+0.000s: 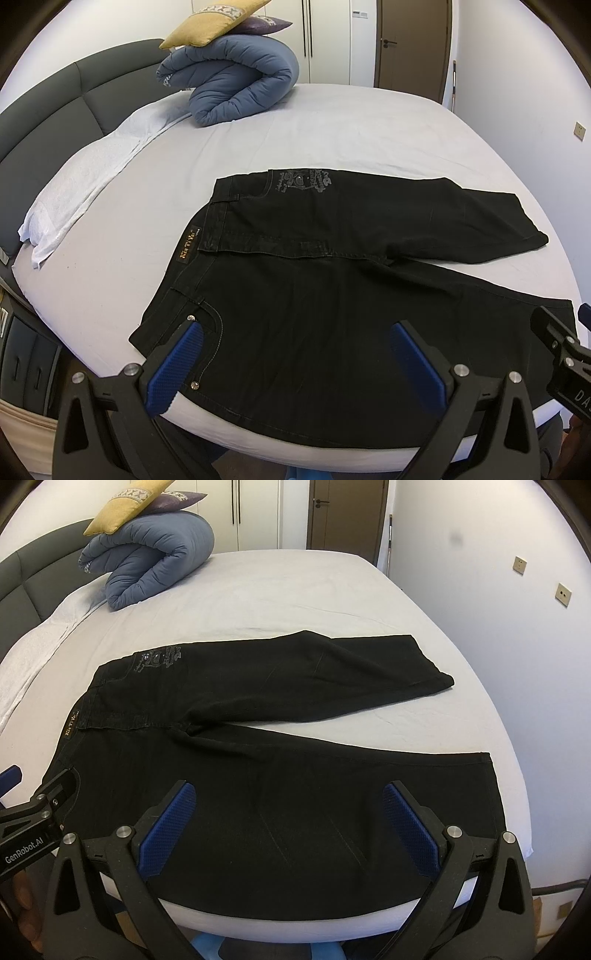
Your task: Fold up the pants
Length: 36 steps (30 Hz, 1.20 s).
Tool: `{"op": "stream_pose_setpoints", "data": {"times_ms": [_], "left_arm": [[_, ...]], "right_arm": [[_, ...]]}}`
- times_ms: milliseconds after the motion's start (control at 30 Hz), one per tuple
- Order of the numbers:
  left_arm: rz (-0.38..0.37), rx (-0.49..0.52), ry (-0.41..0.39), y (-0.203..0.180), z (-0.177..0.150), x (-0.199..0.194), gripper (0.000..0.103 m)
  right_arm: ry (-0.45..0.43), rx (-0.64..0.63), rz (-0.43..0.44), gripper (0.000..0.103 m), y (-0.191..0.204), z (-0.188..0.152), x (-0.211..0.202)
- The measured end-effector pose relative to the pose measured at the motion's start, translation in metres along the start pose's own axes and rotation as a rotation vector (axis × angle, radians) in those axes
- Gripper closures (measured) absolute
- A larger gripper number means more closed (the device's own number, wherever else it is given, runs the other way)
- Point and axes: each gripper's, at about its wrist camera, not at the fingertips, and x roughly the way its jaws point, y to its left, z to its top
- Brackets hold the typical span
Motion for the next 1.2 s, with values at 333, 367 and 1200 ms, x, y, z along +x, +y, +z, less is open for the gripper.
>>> {"op": "stream_pose_setpoints", "data": {"times_ms": [333,367,1200], "left_arm": [[-0.001,-0.005,0.002,0.002,-0.001,0.0,0.0],[-0.001,-0.005,0.004,0.003,-0.001,0.0,0.0],[0.011,-0.042,-0.023,0.023,-0.002,-0.009,0.0]], "right_arm": [[0.002,-0.002,0.004,0.0,0.003,-0.001,0.001],[0.002,-0.003,0.005,0.0,0.004,-0.001,0.001],[-0.002,-0.046,0.022,0.0,0.015,-0.002,-0.012]]}}
